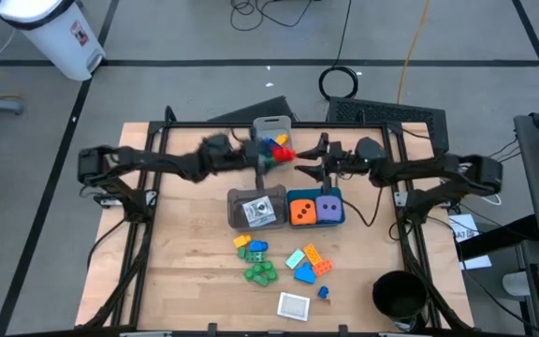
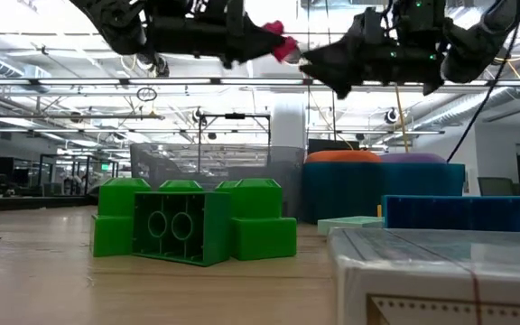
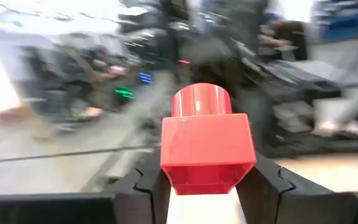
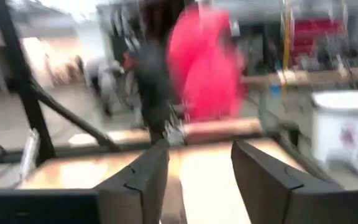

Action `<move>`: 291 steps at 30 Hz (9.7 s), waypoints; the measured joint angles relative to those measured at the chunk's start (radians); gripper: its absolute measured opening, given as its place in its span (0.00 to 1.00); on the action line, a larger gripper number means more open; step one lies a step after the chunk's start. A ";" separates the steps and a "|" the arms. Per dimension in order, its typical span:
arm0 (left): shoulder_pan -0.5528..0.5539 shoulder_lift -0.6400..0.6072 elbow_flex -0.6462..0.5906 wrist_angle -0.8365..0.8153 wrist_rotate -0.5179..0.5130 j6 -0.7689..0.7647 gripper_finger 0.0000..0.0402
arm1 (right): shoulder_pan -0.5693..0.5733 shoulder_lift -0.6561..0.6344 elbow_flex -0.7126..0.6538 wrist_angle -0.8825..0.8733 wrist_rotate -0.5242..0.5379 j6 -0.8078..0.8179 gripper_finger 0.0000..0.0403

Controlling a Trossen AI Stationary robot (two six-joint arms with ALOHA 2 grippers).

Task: Pick & Place Toys
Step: Put the red game piece into the gray bin, then put the blue game piece into the gray bin, then put the orange game piece into the gray bin

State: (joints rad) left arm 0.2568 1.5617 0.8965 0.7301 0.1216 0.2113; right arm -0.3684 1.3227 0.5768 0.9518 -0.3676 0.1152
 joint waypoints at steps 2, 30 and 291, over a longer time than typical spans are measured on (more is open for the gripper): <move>0.039 -0.015 0.004 -0.026 -0.052 0.004 0.36 | -0.014 -0.060 -0.001 -0.102 -0.001 -0.029 0.46; 0.278 0.217 0.015 -0.189 -0.218 -0.319 0.97 | -0.023 -0.090 0.001 -0.163 0.007 -0.078 0.50; -0.281 -0.124 -0.007 -0.561 -0.316 -0.623 0.86 | 1.044 0.219 -0.009 -0.756 0.714 0.137 0.51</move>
State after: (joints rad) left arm -0.0238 1.4380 0.8898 0.1689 -0.1947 -0.4113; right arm 0.6755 1.5414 0.5674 0.1953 0.3468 0.2527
